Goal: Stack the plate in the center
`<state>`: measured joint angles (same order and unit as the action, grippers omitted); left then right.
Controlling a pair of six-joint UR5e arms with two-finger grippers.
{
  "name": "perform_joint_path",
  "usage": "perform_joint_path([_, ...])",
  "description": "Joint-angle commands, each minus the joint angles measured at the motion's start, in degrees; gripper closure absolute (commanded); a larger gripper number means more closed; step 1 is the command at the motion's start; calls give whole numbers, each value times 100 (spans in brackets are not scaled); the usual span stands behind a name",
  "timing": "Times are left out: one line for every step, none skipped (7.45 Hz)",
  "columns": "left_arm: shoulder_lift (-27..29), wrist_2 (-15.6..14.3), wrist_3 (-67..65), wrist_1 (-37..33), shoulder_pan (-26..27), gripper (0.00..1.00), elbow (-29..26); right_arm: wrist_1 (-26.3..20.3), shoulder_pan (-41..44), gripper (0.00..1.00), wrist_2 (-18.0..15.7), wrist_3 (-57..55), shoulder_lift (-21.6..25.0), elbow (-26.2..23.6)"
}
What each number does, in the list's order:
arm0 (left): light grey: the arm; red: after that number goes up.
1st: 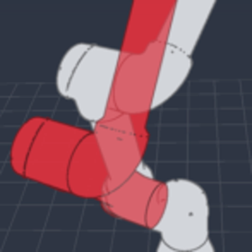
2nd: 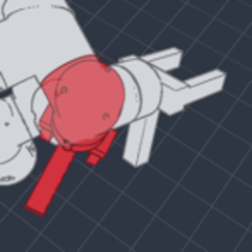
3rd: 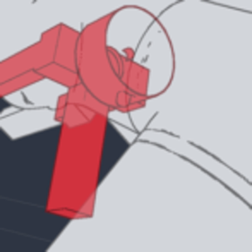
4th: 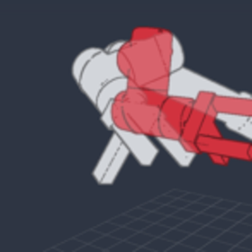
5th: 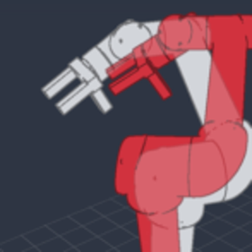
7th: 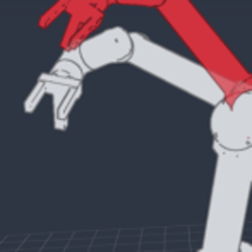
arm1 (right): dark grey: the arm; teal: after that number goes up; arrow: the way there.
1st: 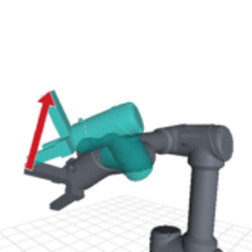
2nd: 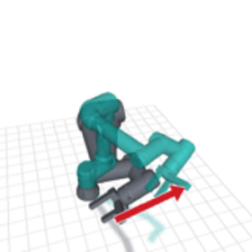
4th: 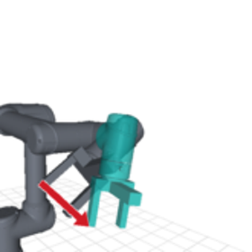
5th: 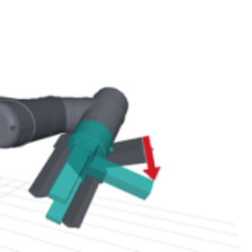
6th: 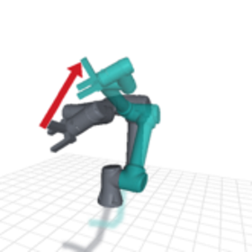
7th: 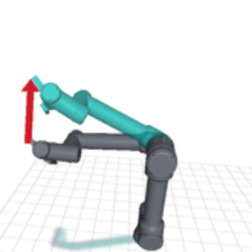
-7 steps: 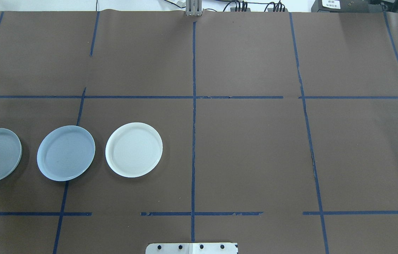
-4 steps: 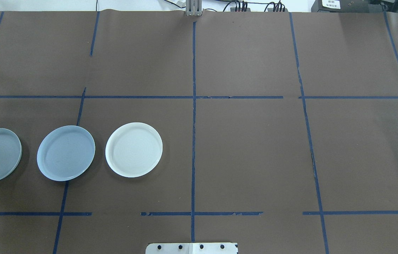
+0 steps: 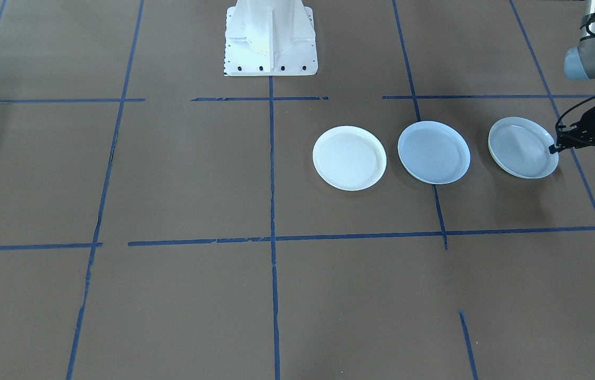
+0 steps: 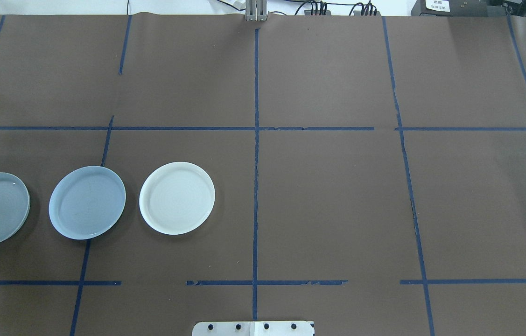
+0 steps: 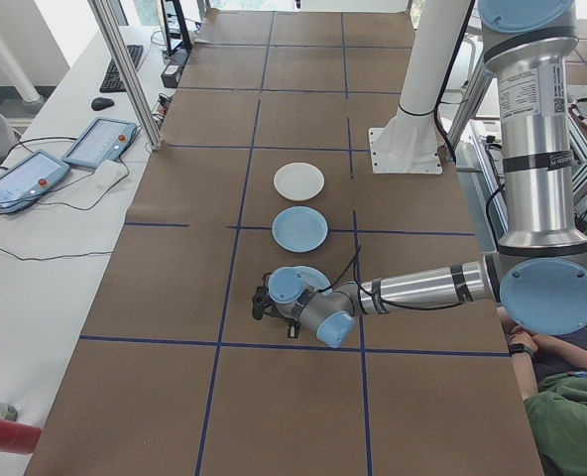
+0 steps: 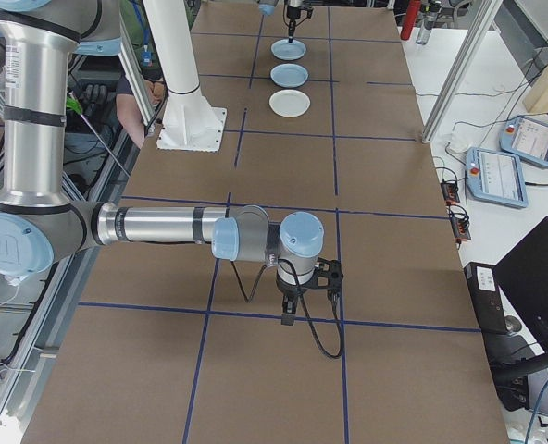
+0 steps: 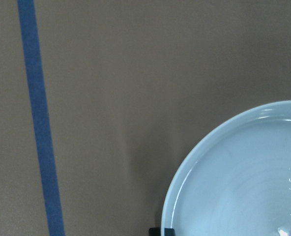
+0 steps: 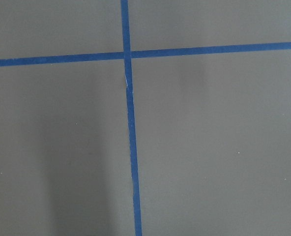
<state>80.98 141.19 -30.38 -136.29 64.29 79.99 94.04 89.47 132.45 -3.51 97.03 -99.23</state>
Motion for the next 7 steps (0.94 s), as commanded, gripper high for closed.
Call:
perform_joint_path([41, 715, 373, 41, 676, 100, -1, 0, 9, 0, 0, 0, 0, 0])
perform_joint_path([58, 786, 367, 50, 768, 100, 43, 0, 0, 0, 0, 0, 0, 0])
perform_joint_path([67, 918, 358, 59, 891, 100, 61, 0, 0, 0, 0, 0, 0, 0])
perform_joint_path([180, 902, 236, 146, 909, 100, 209, 0, 0, 0, 0, 0, 0, 0])
perform_joint_path([382, 658, -305, 207, 875, 100, 419, 0, 0, 0, 0, 0, 0, 0])
perform_joint_path([410, 238, -945, 208, 692, 100, 769, 0, 0, 0, 0, 0, 0, 0])
perform_joint_path([384, 155, -1474, 208, 385, 100, 1086, 0, 9, 0, 0, 0, 0, 0])
